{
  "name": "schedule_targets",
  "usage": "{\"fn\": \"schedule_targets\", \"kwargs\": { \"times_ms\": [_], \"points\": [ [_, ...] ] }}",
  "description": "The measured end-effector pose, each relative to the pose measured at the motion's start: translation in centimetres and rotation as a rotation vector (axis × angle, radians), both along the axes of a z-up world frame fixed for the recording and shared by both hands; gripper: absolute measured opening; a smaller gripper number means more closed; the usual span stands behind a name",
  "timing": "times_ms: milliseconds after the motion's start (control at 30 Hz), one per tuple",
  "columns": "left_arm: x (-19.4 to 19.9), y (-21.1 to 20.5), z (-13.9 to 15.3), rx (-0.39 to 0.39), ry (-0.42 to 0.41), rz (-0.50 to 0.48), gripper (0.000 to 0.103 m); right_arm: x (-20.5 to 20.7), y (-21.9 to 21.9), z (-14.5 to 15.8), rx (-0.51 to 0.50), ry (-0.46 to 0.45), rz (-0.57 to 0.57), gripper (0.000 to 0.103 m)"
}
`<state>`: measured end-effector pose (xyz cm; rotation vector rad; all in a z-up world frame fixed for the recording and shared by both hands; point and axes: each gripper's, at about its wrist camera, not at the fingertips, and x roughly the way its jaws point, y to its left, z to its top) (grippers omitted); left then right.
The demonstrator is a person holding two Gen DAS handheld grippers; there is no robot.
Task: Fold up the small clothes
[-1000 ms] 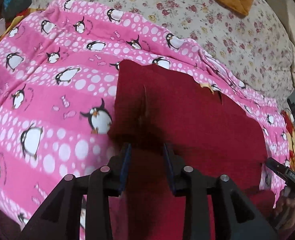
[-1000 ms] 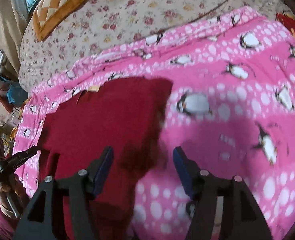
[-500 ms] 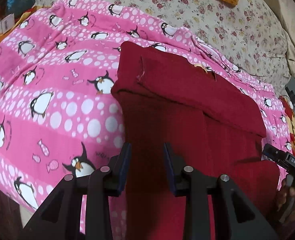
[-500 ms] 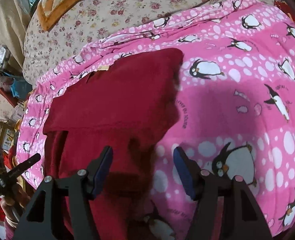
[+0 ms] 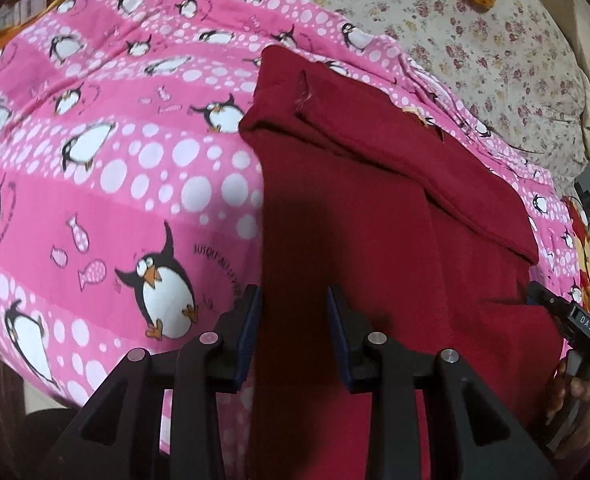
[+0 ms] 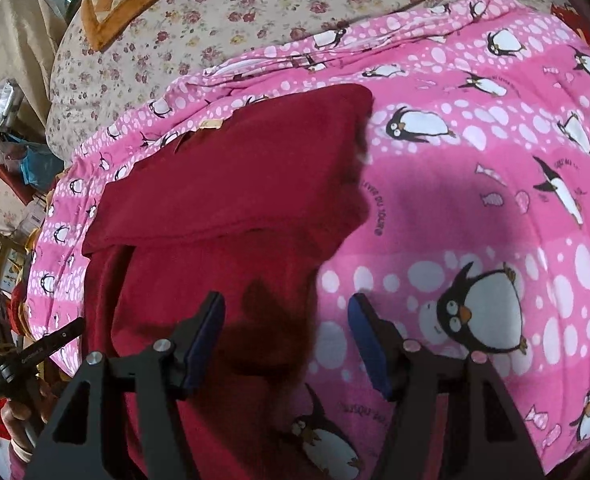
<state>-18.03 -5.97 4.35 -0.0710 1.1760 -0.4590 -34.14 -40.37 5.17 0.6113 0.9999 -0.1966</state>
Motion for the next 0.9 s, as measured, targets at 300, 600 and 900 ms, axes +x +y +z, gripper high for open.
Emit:
{"fn": "schedule_targets", "kwargs": {
  "times_ms": [300,600,900],
  "points": [
    [-1.2,1.0,-0.1,-0.022,0.029,0.006,0.013,-0.9,0.0,1.7,-0.134,-0.076,0.028,0.007],
    [-4.1,2.4,0.1,-0.057,0.043,0.026,0.013,-5.1,-4.5,2.9,0.000,-0.083,-0.073,0.010],
    [-8.3,4.3,-0.7,-0.069,0.093,0.030,0.018,-8.8,0.0,5.5,0.056,-0.122,0.109,0.070]
  ]
}}
